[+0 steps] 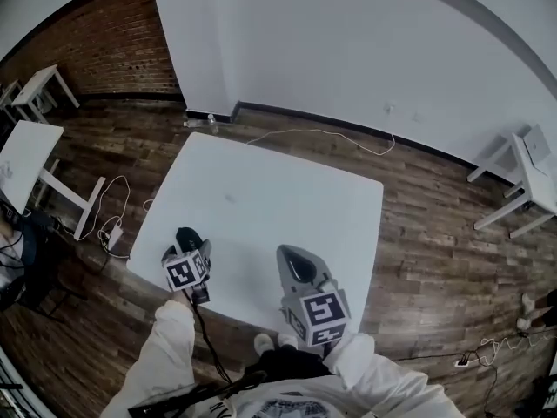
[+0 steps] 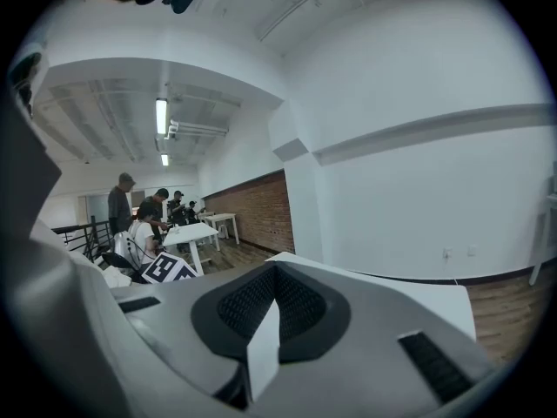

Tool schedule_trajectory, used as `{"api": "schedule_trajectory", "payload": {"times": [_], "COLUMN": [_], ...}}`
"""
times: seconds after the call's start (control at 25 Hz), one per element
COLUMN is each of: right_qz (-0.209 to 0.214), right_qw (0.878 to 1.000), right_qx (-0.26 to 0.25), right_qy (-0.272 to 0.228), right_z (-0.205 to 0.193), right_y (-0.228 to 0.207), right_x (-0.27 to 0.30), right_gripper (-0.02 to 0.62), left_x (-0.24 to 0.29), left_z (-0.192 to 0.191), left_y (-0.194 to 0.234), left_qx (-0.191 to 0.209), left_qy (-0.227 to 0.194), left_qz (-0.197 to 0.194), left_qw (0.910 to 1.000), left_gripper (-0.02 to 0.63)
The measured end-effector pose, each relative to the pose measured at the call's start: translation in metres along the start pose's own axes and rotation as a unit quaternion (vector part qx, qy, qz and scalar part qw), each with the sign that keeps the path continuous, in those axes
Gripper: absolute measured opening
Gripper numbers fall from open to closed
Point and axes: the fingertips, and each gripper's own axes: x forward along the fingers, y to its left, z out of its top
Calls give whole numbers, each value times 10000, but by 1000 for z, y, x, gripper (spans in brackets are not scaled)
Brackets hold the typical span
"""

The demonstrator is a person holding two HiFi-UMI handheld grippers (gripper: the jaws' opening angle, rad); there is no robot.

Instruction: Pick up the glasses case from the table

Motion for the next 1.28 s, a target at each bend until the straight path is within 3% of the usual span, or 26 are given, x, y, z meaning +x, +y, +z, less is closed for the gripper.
{"api": "schedule_trajectory", "payload": {"times": [0.16, 0.44, 0.6, 0.8, 0.96, 1.28], "right_qz": [-223, -402, -382, -162, 176, 665], "right_qw": [9997, 9991, 9992, 9998, 9994, 9961], "right_qx": [-17, 21, -4, 114, 177, 173], "right_qy": [66, 98, 89, -6, -235, -560], "right_z": [4, 8, 11, 12, 25, 57], "right_y": [-22, -36, -37, -20, 6, 46], "right_x": [-1, -2, -4, 1, 16, 21], "right_gripper": [8, 8, 8, 8, 8, 8], "left_x": [30, 51, 43, -41, -131, -237], "left_z": [-9, -40, -33, 26, 86, 125], "left_y": [9, 7, -1, -31, -61, -70], "left_qx": [-31, -428, -268, -233, -40, 250], "left_qy": [371, 785, 810, -128, -983, -1898], "left_qz": [335, 412, 139, -656, -1230, -1098], "left_qw": [9987, 9951, 9963, 9975, 9875, 9753], "left_gripper": [472, 476, 385, 353, 353, 351]}}
